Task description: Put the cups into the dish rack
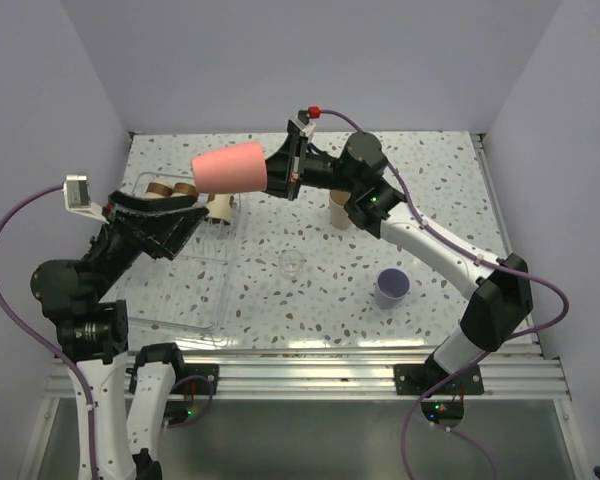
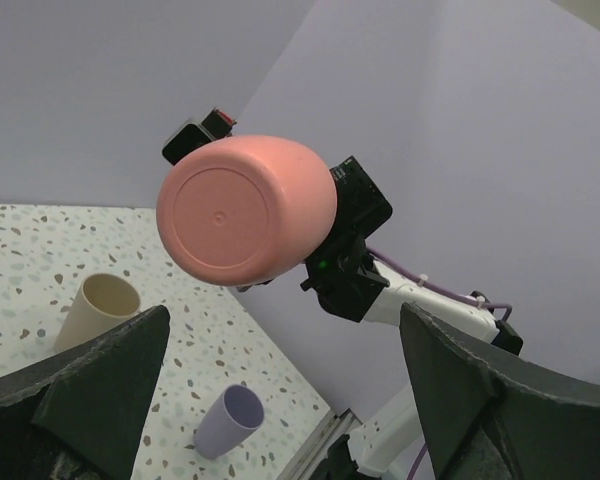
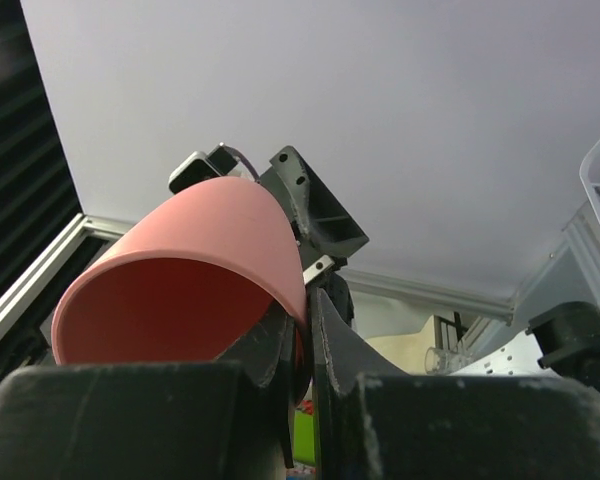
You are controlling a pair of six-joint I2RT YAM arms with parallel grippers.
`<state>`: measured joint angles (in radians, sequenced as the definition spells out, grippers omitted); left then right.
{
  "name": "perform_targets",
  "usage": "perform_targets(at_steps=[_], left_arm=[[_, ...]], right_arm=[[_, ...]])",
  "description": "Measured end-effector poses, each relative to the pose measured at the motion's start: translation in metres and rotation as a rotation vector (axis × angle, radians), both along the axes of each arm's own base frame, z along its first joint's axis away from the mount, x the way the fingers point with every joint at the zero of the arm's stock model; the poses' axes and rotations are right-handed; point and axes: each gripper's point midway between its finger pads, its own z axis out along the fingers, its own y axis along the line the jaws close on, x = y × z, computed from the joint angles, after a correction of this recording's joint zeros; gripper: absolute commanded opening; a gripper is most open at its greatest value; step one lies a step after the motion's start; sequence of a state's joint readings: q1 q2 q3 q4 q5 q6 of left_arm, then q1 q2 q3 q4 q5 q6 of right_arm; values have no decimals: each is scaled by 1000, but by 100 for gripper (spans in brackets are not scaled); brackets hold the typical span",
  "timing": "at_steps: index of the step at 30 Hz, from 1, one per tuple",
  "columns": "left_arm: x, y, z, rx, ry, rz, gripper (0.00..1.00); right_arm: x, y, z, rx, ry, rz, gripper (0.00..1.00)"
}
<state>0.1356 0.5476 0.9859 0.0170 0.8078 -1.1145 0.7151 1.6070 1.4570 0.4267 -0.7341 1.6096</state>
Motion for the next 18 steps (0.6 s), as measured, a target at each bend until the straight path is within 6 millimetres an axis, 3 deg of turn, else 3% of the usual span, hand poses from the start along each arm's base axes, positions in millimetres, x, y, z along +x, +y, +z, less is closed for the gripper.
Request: perform_targets(at_steps=[5,15,17,18], left_arm=[[2,0,0,-33,-15,-18,100],[6,2,2,-53,-2,-4,100],[8,3,2,-56,-1,1,97],[8,3,3,-57,0,2,88]], right_arm=[[-7,3,-7,-12,16,28,0],[-44,20,-10,-19,15,116,0],[-47,21,-12,-22,18,121,0],[-46,21,-12,-23,19,120,0]])
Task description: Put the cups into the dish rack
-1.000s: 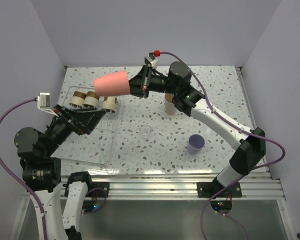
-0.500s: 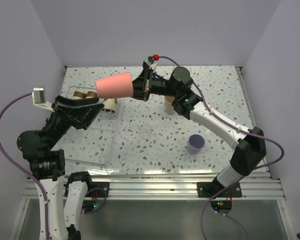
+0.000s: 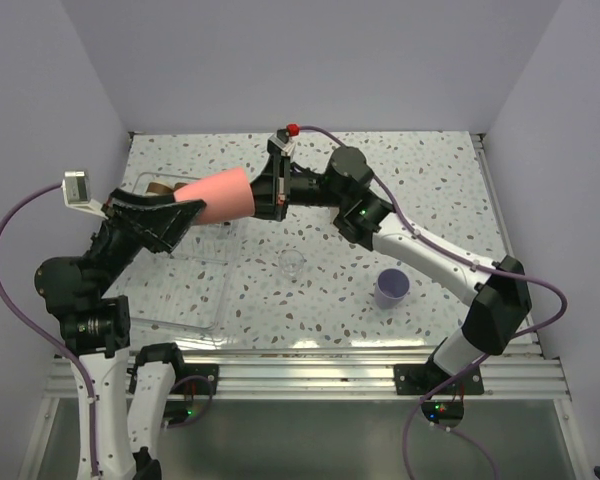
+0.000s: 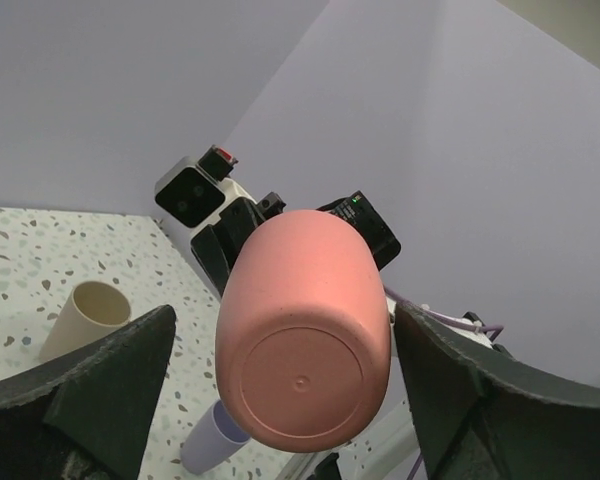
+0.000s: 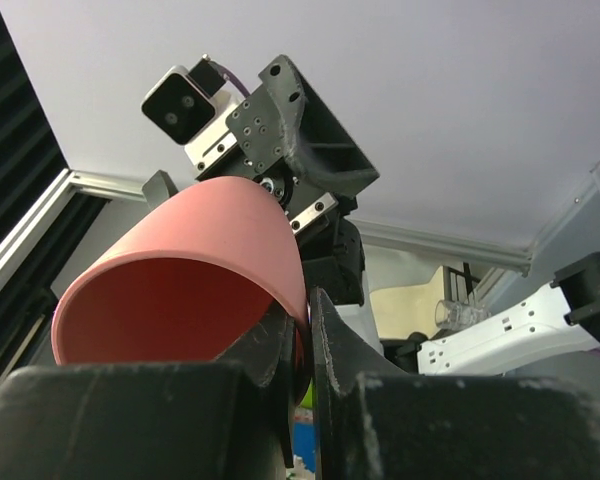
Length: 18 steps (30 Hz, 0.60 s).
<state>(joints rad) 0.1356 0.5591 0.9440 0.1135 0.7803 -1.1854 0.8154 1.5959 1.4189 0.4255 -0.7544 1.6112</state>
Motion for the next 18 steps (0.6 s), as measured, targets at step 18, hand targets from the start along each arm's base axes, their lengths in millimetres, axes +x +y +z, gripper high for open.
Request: perform_targets(at_steps=[18], left_arm=[[2,-2,3,5,9,-20,68]], right_arm=[[-2,6,-2,1,4,-19,0]])
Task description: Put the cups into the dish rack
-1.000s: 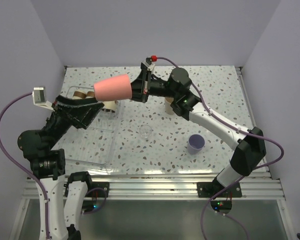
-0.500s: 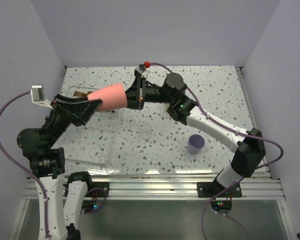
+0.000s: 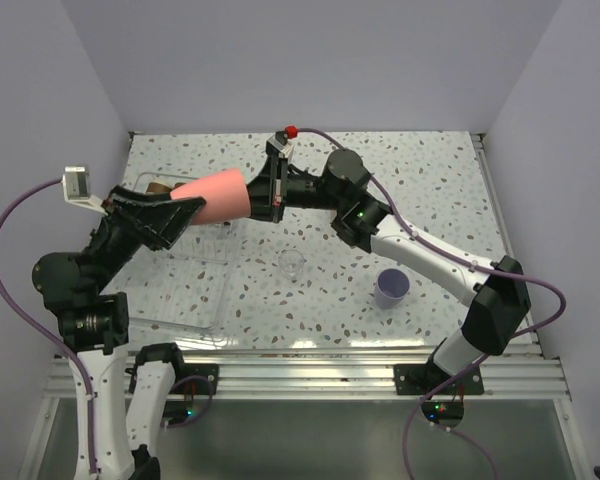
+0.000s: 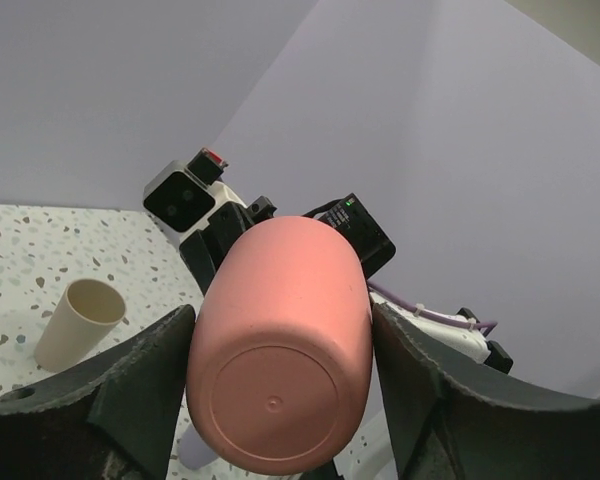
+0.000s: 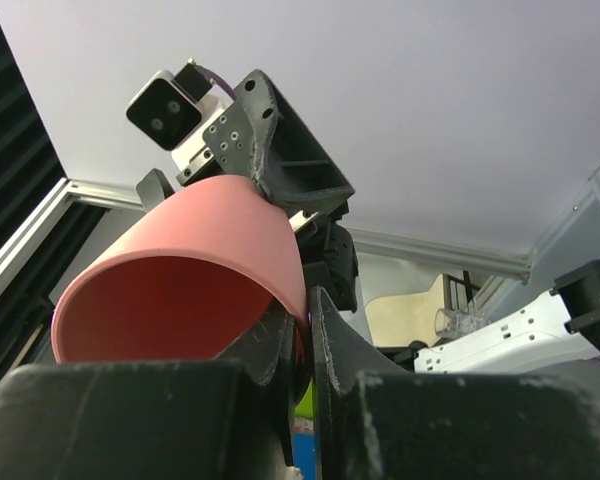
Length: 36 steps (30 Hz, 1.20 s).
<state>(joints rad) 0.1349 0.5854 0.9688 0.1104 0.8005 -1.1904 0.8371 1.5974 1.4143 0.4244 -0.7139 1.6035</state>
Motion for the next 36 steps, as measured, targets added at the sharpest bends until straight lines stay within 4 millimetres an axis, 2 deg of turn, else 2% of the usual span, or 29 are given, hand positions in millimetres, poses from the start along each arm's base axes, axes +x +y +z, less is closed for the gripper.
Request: perform_targets(at_steps=[1,2,4,8,11,12,14,15,17,18,21,25,31,34,36], left_arm=[[-1,0,1,1,-3,-1,61],[-1,0,2,2,-5,-1,45],[-2,-1,3,-1,-4,-4,36],[-2,0,4,0,-6,-2,0],[-2,0,4,4,0,0,0],[-1,0,5,6,5,2,0],[2,1,3,27,29,15,0],[4,2,2,40,53,26,0],[13,6,2,70,95,64,0],[18,9,1,86,116,85,0],[30,18,-6,140,183,149,0],[49,35,-32,218,300,250,0],[74,74,-109,374,593,420,0],[79,94,-146,472,725,489,0],[78,105,-163,524,782,525,0]], right_arm=[[1,0,0,0,1,-3,0],[1,0,0,2,0,-4,0],[1,0,1,4,-6,-8,0],[2,1,1,7,-8,-15,0],[2,1,1,7,-8,-15,0],[2,1,1,6,-8,-15,22],[3,2,-3,-7,-17,-19,48],[3,2,-6,-21,-21,-22,66],[6,3,-16,-68,-49,-34,79],[8,3,-22,-106,-60,-46,89],[20,-4,-46,-240,-107,-96,93],[34,-34,-76,-439,-178,-171,93],[36,-95,-111,-701,-265,-241,93],[28,-113,-123,-785,-301,-233,93],[25,-119,-130,-822,-318,-223,93]])
